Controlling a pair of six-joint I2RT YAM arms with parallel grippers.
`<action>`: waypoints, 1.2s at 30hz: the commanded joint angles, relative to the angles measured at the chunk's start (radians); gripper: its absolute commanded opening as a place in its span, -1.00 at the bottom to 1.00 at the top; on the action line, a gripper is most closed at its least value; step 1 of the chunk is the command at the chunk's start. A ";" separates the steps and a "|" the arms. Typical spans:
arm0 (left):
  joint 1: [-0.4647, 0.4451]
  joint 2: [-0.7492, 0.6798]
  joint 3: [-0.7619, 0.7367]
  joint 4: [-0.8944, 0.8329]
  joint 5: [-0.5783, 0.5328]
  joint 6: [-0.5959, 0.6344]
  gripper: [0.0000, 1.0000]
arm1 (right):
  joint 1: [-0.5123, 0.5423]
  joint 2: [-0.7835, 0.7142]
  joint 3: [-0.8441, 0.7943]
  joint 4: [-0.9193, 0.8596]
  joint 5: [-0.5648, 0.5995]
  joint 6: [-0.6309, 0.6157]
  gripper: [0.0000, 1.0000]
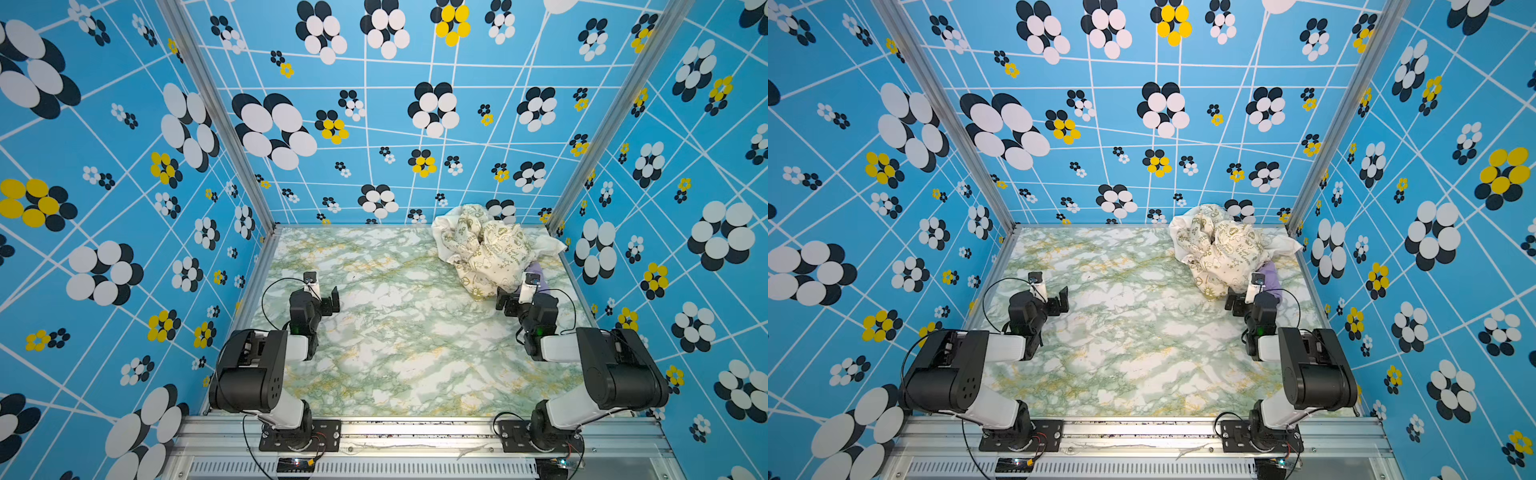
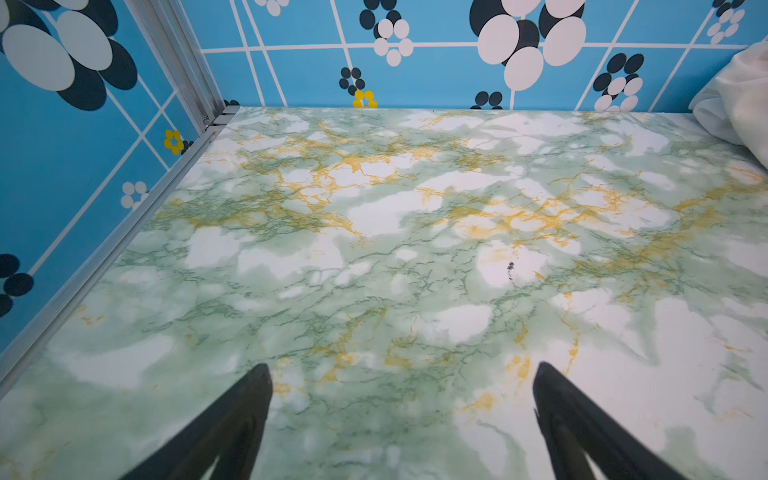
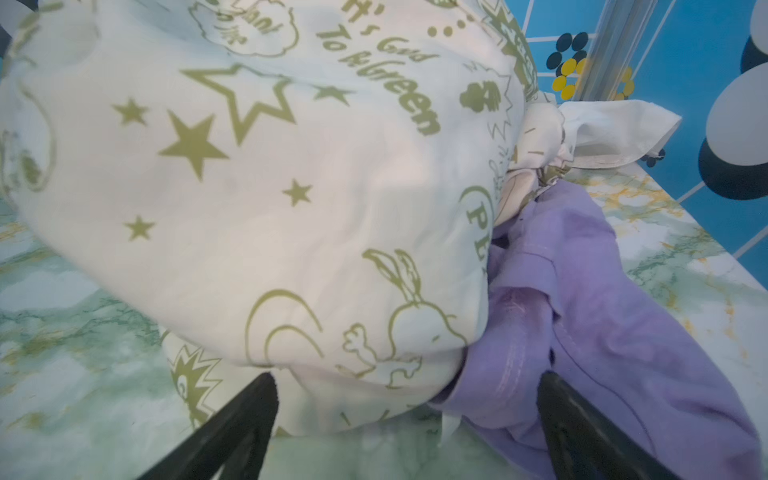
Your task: Pick out a specific cloth from the pile
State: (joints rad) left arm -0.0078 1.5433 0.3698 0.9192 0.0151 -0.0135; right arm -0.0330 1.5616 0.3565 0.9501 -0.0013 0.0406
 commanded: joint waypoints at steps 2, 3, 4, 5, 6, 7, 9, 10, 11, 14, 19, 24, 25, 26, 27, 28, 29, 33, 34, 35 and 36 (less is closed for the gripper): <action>-0.005 0.005 0.016 -0.010 0.004 0.010 0.98 | 0.008 -0.004 0.017 -0.005 0.017 -0.007 0.99; -0.005 0.005 0.015 -0.010 0.005 0.010 0.99 | 0.008 -0.003 0.017 -0.005 0.017 -0.005 0.98; -0.005 0.005 0.016 -0.010 0.003 0.010 0.98 | 0.008 -0.003 0.017 -0.005 0.017 -0.006 0.99; -0.006 0.005 0.016 -0.010 0.003 0.010 0.98 | 0.008 -0.003 0.016 -0.005 0.017 -0.006 0.98; -0.005 0.005 0.016 -0.010 0.002 0.010 0.98 | 0.008 -0.004 0.016 -0.005 0.017 -0.005 0.99; -0.004 0.005 0.016 -0.010 0.003 0.010 0.99 | 0.008 -0.004 0.017 -0.005 0.017 -0.005 0.99; -0.005 0.005 0.016 -0.010 0.003 0.010 0.98 | 0.008 -0.003 0.016 -0.005 0.018 -0.007 0.99; -0.004 0.005 0.016 -0.010 0.004 0.010 0.98 | 0.008 -0.003 0.016 -0.005 0.018 -0.006 0.99; -0.005 0.005 0.015 -0.009 0.002 0.010 0.98 | 0.008 -0.003 0.015 -0.005 0.018 -0.007 0.98; -0.005 0.005 0.016 -0.010 0.004 0.010 0.98 | 0.008 -0.003 0.016 -0.005 0.018 -0.006 0.98; -0.003 0.005 0.017 -0.010 0.005 0.009 0.99 | 0.008 -0.003 0.017 -0.007 0.018 -0.006 0.98; -0.003 0.006 0.018 -0.011 0.005 0.009 0.98 | 0.009 -0.003 0.019 -0.010 0.018 -0.006 0.98; -0.003 0.006 0.019 -0.011 0.005 0.009 0.98 | 0.008 -0.003 0.019 -0.010 0.018 -0.006 0.99; -0.003 0.006 0.019 -0.013 0.006 0.009 0.99 | 0.008 -0.002 0.019 -0.010 0.017 -0.006 0.98; -0.003 0.006 0.019 -0.013 0.006 0.009 0.99 | 0.008 -0.004 0.020 -0.010 0.018 -0.006 0.99; -0.004 0.006 0.019 -0.013 0.006 0.009 0.99 | 0.008 -0.002 0.019 -0.010 0.018 -0.006 0.98; -0.003 0.006 0.020 -0.013 0.006 0.009 0.99 | 0.008 -0.002 0.019 -0.010 0.018 -0.006 0.99; -0.003 0.005 0.017 -0.010 0.006 0.007 0.99 | 0.008 -0.014 0.006 0.008 0.010 -0.008 0.99; -0.004 0.003 0.014 -0.006 0.006 0.009 0.99 | 0.008 -0.031 -0.002 0.013 0.002 -0.011 0.99; -0.003 0.000 0.009 0.002 0.006 0.012 0.99 | 0.008 -0.062 -0.012 0.009 0.003 -0.010 0.98; -0.003 -0.018 0.002 0.001 0.009 0.012 0.98 | 0.009 -0.107 -0.018 -0.021 0.009 -0.009 0.98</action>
State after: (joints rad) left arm -0.0078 1.5429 0.3698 0.9195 0.0154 -0.0135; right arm -0.0330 1.5402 0.3523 0.9436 -0.0021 0.0399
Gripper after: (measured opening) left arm 0.992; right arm 0.991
